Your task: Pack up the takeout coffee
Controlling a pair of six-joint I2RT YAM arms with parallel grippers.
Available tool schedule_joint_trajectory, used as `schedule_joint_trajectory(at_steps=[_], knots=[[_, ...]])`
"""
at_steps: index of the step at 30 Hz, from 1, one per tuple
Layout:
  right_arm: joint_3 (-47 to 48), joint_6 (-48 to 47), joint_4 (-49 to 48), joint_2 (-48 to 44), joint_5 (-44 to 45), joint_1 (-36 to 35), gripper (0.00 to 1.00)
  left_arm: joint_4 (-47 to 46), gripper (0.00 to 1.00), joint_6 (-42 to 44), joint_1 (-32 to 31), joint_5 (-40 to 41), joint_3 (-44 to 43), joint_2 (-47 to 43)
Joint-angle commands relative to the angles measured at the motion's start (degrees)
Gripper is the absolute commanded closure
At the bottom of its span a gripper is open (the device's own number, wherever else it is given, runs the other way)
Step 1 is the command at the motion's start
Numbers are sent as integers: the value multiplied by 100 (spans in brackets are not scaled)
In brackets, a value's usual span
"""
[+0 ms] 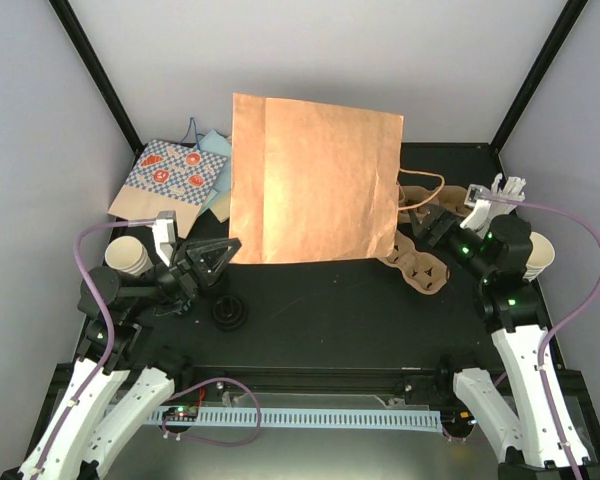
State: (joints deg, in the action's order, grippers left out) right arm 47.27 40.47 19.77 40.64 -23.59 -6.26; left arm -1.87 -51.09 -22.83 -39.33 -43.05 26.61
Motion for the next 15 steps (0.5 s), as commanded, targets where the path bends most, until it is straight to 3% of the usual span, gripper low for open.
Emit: schedule_joint_trajectory(at_steps=[1, 7, 15], knots=[[212, 417, -426, -70, -445, 46, 11, -341, 98, -110, 42, -216, -205, -70], [337, 373, -829, -64, -1210, 47, 12, -323, 98, -103, 42, -260, -185, -89], [255, -21, -961, -281, -1462, 51, 21, -313, 98, -89, 44, -185, -169, -100]])
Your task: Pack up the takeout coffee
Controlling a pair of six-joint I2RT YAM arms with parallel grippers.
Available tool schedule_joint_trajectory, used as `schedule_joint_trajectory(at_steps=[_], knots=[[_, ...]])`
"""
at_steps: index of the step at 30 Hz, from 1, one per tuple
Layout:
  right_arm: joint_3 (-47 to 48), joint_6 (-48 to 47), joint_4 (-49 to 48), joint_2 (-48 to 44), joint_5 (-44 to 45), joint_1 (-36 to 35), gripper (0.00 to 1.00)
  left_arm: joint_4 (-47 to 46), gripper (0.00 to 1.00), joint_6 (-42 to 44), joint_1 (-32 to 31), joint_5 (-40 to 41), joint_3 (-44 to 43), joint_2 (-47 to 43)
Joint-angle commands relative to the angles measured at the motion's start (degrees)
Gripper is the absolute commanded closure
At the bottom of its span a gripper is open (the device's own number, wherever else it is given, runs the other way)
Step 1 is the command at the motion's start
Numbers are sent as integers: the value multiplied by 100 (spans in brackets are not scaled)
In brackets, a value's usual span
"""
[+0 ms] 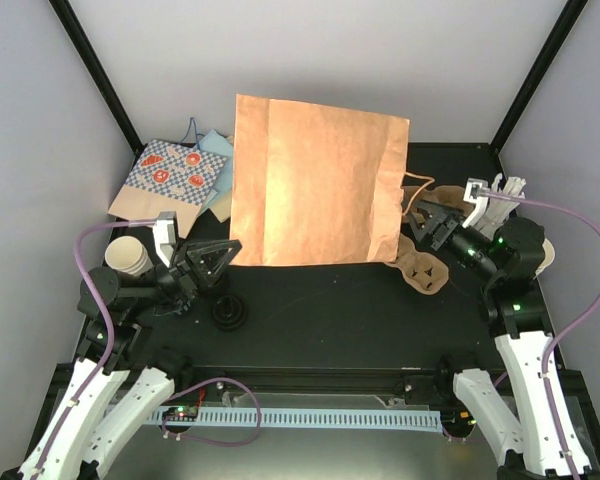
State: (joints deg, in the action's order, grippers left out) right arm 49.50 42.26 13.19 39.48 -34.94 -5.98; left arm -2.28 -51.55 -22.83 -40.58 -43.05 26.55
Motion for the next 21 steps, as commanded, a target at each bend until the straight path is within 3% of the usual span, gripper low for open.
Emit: schedule_joint_trajectory(at_steps=[1, 8, 16, 21], knots=[[18, -201, -372, -195, -374, 23, 21, -281, 98, -47, 38, -66, -160, -77], [142, -424, -233, -309, -328, 19, 21, -299, 98, -66, 42, -19, -106, -99], [-41, -912, 883, -796, 1501, 22, 17, -17, 98, 132, 42, 347, -220, -286], [-192, -1114, 1239, -1004, 1956, 18, 16, 50, 98, 220, 42, 383, -328, -324]])
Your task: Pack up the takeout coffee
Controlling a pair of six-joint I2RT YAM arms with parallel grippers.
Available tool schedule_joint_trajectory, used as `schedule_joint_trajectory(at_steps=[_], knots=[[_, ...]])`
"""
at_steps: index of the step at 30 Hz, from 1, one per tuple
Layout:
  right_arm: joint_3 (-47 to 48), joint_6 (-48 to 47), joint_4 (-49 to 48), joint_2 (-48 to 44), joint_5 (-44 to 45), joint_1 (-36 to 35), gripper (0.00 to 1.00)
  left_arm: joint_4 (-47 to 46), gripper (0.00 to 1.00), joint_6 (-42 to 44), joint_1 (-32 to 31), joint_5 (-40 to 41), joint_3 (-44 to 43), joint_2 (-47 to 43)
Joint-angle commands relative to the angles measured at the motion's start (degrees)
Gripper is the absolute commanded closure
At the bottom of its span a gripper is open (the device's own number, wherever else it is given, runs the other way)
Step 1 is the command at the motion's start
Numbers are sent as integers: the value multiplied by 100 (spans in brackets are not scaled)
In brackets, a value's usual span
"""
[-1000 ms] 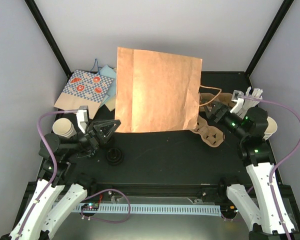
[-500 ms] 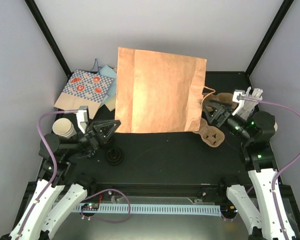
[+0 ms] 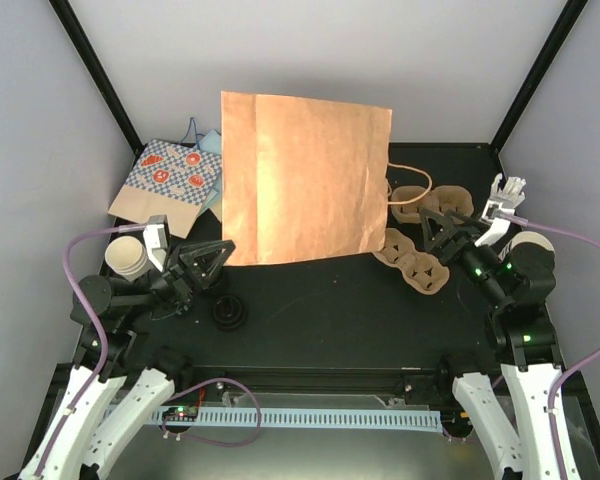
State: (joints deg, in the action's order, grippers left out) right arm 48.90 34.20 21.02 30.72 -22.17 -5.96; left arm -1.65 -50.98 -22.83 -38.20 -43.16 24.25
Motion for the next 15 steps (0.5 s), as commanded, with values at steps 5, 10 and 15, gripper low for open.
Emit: schedule_joint_trajectory(at_steps=[5, 10, 15], knots=[[-222, -380, 534, -206, 740, 17, 12, 0, 98, 197, 41, 181, -364, -129], [-178, -420, 424, -122, 444, 21, 8, -57, 98, 170, 37, 146, -344, -114], [-71, -321, 168, 224, -221, 15, 5, -113, 98, 118, 39, 109, -282, -90]])
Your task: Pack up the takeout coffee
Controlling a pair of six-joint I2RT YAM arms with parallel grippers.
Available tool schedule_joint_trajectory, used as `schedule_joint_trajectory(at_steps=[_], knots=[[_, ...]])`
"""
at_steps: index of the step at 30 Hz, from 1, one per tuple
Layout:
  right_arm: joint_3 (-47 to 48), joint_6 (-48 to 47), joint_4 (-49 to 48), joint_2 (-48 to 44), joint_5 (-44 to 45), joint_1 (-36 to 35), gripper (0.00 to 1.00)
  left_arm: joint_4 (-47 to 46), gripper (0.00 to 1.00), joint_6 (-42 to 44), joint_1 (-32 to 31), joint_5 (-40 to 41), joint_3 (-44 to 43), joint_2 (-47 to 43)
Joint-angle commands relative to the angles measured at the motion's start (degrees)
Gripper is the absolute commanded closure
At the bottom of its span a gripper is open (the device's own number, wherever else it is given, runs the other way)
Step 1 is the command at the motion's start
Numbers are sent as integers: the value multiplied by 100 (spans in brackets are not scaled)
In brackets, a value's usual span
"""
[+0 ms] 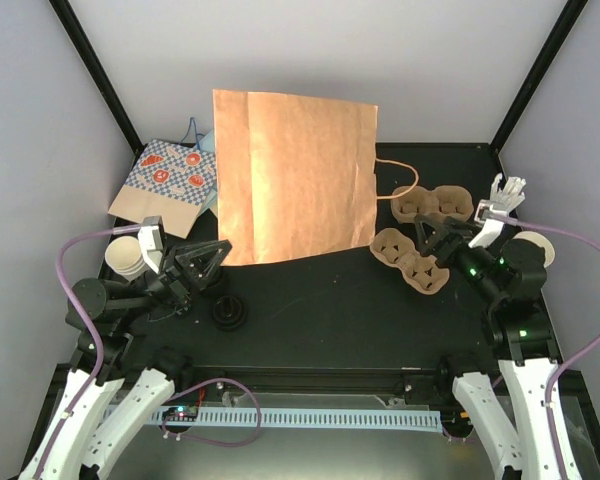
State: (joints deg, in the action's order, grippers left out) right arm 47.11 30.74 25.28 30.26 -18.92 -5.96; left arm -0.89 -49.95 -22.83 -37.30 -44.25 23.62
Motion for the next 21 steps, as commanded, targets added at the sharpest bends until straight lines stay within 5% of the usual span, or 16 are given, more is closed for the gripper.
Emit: schedule_joint_trajectory(at_steps=[1, 8, 21], knots=[[154, 97, -298, 389, -690, 15, 5, -210, 98, 12, 41, 5, -158, -22], [123, 906, -1251, 892, -1678, 16, 8, -270, 99, -35, 38, 15, -93, -16], [323, 1261, -2096, 1230, -1830, 21, 18, -331, 98, -109, 42, 7, -64, -28]])
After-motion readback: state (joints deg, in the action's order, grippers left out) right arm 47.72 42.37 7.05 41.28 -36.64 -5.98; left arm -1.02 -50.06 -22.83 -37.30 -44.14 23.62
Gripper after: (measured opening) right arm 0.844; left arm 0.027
